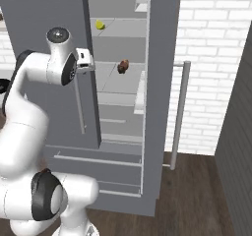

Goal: Grab a lemon wedge from the fridge and one ice cube from the ice bowl, and put them in the glass of lemonade.

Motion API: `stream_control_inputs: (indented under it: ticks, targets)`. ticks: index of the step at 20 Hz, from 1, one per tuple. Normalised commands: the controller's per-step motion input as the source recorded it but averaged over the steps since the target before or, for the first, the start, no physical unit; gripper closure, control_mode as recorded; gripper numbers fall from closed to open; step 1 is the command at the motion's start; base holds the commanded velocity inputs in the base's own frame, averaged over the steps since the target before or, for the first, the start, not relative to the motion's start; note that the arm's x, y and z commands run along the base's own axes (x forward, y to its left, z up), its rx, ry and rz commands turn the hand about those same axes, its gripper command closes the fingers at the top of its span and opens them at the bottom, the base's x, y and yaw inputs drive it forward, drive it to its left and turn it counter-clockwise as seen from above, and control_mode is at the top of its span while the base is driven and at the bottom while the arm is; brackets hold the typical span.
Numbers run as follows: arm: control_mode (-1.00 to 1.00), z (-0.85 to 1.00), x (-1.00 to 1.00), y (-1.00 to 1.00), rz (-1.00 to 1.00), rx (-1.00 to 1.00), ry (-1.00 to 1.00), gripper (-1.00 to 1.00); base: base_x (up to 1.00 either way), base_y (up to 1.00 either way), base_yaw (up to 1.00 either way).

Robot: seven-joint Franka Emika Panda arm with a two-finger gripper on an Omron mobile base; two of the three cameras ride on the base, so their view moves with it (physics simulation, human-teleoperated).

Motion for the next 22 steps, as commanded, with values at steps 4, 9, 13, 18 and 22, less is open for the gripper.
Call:
stream_control_inputs:
  ticks: [4,9,13,18,22]
  targets:
    - [-1.00,-0.06,-0.26,0.17,0.00,0.01,0.24,-1.00,0.00,0.00,0.00]
    - [-1.00,-0.15,0.37,0.46,-0.07,0.00,0.22,-1.00,0.00,0.00,0.00]
    - [-1.00,-0.03,0.57,0.35,-0.17,0.00,0.08,-1.00,0.00,0.00,0.00]
    - [-1.00,-0.23,0.40,0.04,-0.17,0.00,-0.05,-1.00,0.00,0.00,0.00]
    - [-1.00,-0.56,0.36,0.00,-0.16,0.01,-0.12,-1.00,0.00,0.00,0.00]
